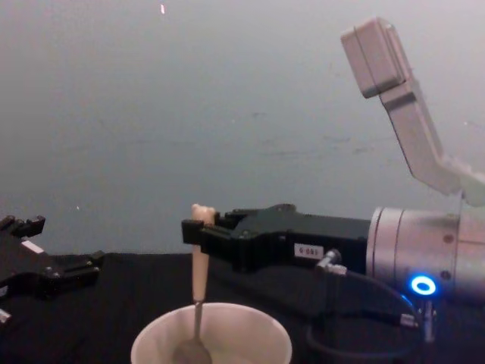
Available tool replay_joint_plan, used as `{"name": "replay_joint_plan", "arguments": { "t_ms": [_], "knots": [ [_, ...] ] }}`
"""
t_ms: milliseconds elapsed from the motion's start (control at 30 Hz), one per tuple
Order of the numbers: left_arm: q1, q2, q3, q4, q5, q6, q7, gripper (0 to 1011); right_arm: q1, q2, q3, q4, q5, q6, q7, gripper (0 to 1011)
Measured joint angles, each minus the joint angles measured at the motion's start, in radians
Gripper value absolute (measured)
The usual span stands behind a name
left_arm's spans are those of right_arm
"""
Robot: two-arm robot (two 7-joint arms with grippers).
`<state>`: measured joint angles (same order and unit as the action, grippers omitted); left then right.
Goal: Pick up the stirring spoon with one hand, stir inside the cup, then place it back in its original position.
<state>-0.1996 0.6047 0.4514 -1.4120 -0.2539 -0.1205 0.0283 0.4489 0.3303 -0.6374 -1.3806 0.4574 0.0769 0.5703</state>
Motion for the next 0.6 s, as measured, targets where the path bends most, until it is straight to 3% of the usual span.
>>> {"name": "replay_joint_plan", "arguments": {
  "t_ms": [300,600],
  "knots": [
    [0.000,0.000,0.000,0.000,0.000,0.000,0.000,1001,0.011,-0.004,0.026,0.031,-0.012,0.000,-0.022,214],
    [0.000,0.000,0.000,0.000,0.000,0.000,0.000,1001,-0.014,0.035,0.052,-0.001,-0.014,-0.001,-0.014,214]
  ]
}}
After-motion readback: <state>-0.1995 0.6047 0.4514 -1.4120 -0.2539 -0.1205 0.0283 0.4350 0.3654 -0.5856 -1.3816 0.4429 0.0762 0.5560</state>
